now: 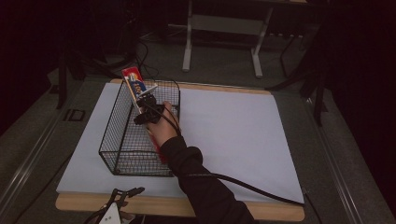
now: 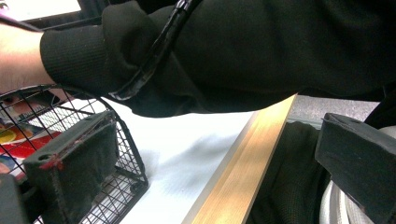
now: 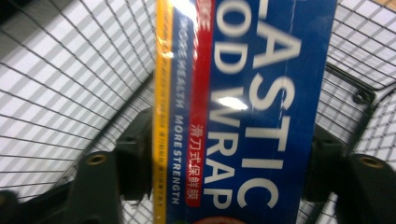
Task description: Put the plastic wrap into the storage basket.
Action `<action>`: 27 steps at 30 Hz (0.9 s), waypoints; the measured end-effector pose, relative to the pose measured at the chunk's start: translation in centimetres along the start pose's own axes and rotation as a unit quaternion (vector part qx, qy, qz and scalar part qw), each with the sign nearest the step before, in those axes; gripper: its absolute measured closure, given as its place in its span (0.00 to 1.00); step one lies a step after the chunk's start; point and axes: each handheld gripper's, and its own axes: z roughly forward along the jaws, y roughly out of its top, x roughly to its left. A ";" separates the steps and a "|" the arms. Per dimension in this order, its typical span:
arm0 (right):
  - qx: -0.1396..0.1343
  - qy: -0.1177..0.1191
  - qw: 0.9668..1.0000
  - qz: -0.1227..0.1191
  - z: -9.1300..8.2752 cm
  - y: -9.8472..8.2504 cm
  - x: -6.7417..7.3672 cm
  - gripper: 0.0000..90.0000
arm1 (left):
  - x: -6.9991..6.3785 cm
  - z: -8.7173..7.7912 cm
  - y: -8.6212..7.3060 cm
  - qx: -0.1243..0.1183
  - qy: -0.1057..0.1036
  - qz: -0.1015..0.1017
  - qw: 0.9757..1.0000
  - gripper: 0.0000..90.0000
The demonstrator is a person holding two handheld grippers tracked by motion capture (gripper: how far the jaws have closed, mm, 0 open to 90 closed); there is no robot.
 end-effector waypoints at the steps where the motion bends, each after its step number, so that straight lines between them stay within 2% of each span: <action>1: -0.003 0.006 1.000 0.001 -0.3 0.1 0.0 0.33 | 0.0 0.0 0.0 0.001 0.000 0.000 1.000 0.00; 5: -0.023 0.027 0.999 -0.010 -1.5 0.2 -0.3 0.21 | 0.0 0.0 0.0 0.003 -0.001 -0.001 1.000 0.00; 7: -0.039 0.037 0.998 -0.011 -2.4 0.1 -0.7 0.20 | 0.0 0.0 0.0 0.003 -0.001 -0.001 1.000 0.00; 9: -0.043 0.056 0.997 -0.024 -3.4 -0.1 -1.1 0.17 | 0.0 0.0 0.0 0.003 -0.001 -0.001 1.000 0.00; 10: -0.050 0.057 0.997 -0.034 -3.7 -0.2 -1.3 0.15 | 0.0 0.0 -0.1 0.004 -0.001 -0.001 1.000 0.00; 12: -0.060 0.058 0.995 -0.046 -4.9 -0.5 -1.7 0.15 | 0.0 0.1 -0.1 0.005 -0.001 -0.002 1.000 0.00; 14: -0.064 0.072 0.994 -0.046 -6.0 -0.9 -2.4 0.15 | 0.0 0.1 -0.1 0.005 -0.001 -0.002 1.000 0.00; 18: -0.077 0.079 0.992 -0.056 -8.1 -2.0 -3.8 0.15 | -0.1 0.3 -0.1 0.009 -0.003 -0.001 1.000 0.00; 21: -0.086 0.088 0.991 -0.051 -9.4 -3.0 -5.0 0.15 | 0.0 0.3 -0.2 0.012 -0.003 0.000 1.000 0.00; 27: -0.103 0.081 0.990 -0.052 -11.6 -5.1 -6.7 0.15 | -0.1 0.4 -0.2 0.014 -0.002 0.000 1.000 0.00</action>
